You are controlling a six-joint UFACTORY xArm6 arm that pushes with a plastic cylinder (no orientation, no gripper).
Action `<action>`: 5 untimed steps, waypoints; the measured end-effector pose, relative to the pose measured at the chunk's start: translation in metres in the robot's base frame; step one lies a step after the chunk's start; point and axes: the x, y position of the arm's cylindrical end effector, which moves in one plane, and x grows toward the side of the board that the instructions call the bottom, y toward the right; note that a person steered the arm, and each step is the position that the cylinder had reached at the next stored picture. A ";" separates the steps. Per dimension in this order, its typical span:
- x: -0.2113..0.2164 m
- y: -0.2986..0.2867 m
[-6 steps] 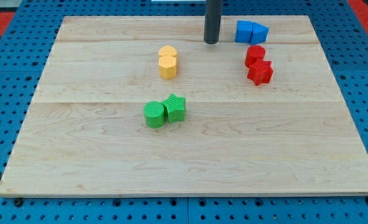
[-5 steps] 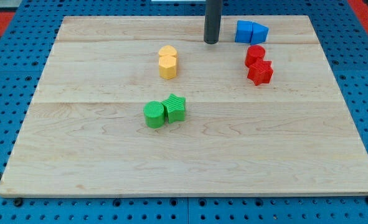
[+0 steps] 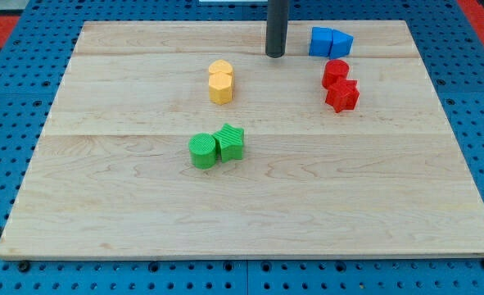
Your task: Slide your arm above the heart
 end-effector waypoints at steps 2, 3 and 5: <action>0.000 -0.021; 0.000 -0.025; 0.002 -0.080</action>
